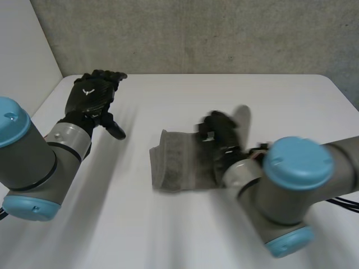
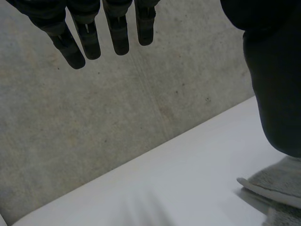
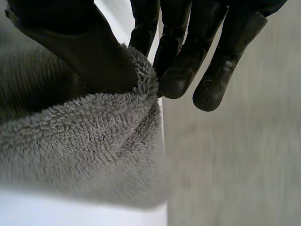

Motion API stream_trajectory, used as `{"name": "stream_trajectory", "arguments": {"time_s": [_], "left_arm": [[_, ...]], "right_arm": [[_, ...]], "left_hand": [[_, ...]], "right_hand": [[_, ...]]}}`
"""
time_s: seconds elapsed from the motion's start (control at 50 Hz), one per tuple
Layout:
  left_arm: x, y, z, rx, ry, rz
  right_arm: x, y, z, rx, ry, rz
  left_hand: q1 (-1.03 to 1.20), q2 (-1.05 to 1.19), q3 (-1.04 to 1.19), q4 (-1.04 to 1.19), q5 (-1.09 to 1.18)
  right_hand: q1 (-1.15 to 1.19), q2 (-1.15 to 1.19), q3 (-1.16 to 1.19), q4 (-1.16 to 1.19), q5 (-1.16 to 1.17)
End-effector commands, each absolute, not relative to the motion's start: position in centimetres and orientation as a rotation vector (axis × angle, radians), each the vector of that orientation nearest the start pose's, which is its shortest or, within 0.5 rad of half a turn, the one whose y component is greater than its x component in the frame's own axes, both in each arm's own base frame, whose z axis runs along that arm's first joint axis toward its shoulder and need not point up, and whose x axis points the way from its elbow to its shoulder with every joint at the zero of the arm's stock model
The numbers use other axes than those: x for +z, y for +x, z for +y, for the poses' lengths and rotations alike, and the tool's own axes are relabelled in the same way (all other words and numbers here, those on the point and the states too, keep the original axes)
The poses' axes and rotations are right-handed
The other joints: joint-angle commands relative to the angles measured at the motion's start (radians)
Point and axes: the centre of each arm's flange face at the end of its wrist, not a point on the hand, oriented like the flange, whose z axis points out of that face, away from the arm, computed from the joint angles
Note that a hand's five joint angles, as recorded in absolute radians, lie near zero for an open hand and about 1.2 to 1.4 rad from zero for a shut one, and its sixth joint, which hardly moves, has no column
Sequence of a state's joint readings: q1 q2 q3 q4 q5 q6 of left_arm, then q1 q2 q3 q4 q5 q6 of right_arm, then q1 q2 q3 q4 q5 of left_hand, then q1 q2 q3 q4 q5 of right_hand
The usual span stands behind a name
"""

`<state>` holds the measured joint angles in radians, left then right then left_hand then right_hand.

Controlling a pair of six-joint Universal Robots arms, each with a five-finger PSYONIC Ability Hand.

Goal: Fold the towel.

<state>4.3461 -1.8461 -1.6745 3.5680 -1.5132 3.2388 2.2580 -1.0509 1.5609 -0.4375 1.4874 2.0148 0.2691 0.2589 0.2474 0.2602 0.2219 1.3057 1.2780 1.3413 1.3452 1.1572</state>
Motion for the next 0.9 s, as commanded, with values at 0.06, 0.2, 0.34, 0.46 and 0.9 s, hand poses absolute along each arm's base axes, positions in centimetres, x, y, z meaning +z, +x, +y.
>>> {"name": "stream_trajectory", "arguments": {"time_s": [0.06,0.2,0.34,0.46,0.9], "left_arm": [[23.5,-25.4,-28.8,-2.455,0.586,2.238],[23.4,-25.5,-28.6,-2.454,0.596,2.243],[23.9,-25.8,-28.8,-2.478,0.597,2.222],[24.2,-26.4,-28.8,-2.500,0.601,2.216],[12.9,-33.6,-25.1,-2.083,0.807,2.714]], "right_arm": [[12.8,40.5,-16.1,-2.021,-2.117,0.996],[12.7,40.4,-16.8,-2.021,-2.058,1.121],[17.6,39.1,-18.2,-2.035,-1.598,1.444],[20.5,35.9,-20.0,-1.944,-1.221,1.638],[15.4,31.6,-27.3,-1.504,-0.774,2.130]], "left_hand": [[-0.076,-0.066,-0.054,-0.067,-0.203],[-0.079,-0.069,-0.057,-0.070,-0.206],[-0.079,-0.069,-0.057,-0.070,-0.206],[-0.076,-0.066,-0.054,-0.067,-0.203],[-0.070,-0.060,-0.049,-0.061,-0.198]], "right_hand": [[0.091,0.118,0.055,0.051,0.064],[-0.404,-0.377,-0.440,-0.444,-0.431],[-1.131,-1.103,-1.167,-1.171,-1.157],[-1.131,-1.103,-1.167,-1.171,-1.157],[-1.131,-1.103,-1.167,-1.171,-1.157]]}}
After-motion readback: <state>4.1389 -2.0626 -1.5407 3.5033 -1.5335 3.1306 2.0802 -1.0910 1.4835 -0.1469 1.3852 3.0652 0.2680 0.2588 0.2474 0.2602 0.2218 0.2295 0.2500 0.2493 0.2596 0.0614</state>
